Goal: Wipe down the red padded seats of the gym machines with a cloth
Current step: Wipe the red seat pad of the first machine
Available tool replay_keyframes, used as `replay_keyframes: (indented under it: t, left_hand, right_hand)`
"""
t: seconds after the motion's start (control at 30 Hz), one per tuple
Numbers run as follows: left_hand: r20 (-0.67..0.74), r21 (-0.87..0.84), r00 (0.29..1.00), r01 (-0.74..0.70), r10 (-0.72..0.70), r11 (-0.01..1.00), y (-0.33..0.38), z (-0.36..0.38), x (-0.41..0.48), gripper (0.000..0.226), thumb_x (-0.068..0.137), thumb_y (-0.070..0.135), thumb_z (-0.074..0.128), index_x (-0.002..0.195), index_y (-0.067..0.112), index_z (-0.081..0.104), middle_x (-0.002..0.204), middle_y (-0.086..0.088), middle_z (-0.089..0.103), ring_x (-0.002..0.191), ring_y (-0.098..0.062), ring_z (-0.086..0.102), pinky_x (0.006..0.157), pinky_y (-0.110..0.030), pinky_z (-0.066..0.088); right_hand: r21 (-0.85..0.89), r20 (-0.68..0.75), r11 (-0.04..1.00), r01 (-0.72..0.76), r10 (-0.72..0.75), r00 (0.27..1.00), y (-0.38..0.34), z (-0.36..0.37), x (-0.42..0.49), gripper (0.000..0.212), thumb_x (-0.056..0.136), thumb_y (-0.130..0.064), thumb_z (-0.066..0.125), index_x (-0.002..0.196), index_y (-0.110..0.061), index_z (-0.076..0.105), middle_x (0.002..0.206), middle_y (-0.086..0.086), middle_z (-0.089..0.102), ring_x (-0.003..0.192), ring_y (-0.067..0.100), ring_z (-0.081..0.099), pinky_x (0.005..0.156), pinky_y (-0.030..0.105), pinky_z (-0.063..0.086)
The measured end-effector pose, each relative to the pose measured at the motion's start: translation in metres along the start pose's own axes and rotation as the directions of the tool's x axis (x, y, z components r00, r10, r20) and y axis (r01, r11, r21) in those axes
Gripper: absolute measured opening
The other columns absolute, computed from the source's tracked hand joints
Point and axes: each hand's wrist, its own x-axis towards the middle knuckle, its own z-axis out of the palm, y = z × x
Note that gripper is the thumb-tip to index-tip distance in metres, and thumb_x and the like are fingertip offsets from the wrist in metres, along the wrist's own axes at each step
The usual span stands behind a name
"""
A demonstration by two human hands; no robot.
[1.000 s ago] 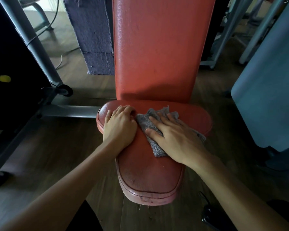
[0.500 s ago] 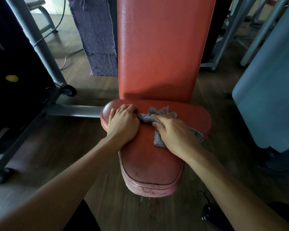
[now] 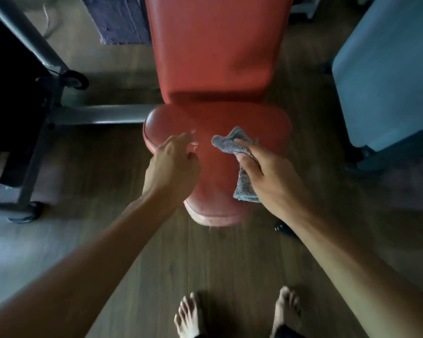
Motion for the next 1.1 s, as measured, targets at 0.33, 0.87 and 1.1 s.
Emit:
replay_keyframes:
  t: [0.33, 0.87, 1.1]
  left_hand:
    - [0.164, 0.020, 0.986, -0.043, 0.040, 0.999, 0.035, -0.078, -0.145, 0.039, 0.091, 0.011, 0.054, 0.125, 0.027, 0.065, 0.126, 0.002, 0.065, 0.110, -0.023, 0.061, 0.091, -0.043, 0.051]
    - [0.297, 0.038, 0.940, -0.185, 0.166, 0.982, 0.113, -0.197, -0.391, 0.036, 0.095, 0.020, 0.054, 0.128, 0.029, 0.063, 0.130, 0.005, 0.065, 0.116, -0.019, 0.061, 0.097, -0.044, 0.051]
    - [0.378, -0.041, 0.862, -0.349, 0.338, 0.936, 0.151, -0.254, -0.501, 0.036, 0.091, 0.017, 0.057, 0.121, 0.033, 0.066, 0.124, 0.006, 0.069, 0.111, -0.021, 0.066, 0.094, -0.045, 0.054]
  right_hand:
    - [0.094, -0.035, 0.988, -0.123, 0.127, 0.991, -0.074, -0.054, -0.148, 0.037, 0.103, -0.025, 0.050, 0.138, -0.020, 0.058, 0.122, 0.003, 0.069, 0.109, 0.002, 0.052, 0.071, -0.008, 0.031]
    - [0.146, -0.161, 0.962, -0.232, 0.254, 0.954, -0.192, -0.142, -0.425, 0.037, 0.103, -0.031, 0.047, 0.138, -0.028, 0.057, 0.123, -0.006, 0.068, 0.101, -0.002, 0.057, 0.075, -0.005, 0.034]
    - [0.185, -0.357, 0.954, -0.236, 0.289, 0.888, -0.265, -0.184, -0.550, 0.037, 0.102, -0.025, 0.049, 0.138, -0.018, 0.056, 0.109, -0.008, 0.059, 0.083, -0.008, 0.050, 0.072, -0.006, 0.031]
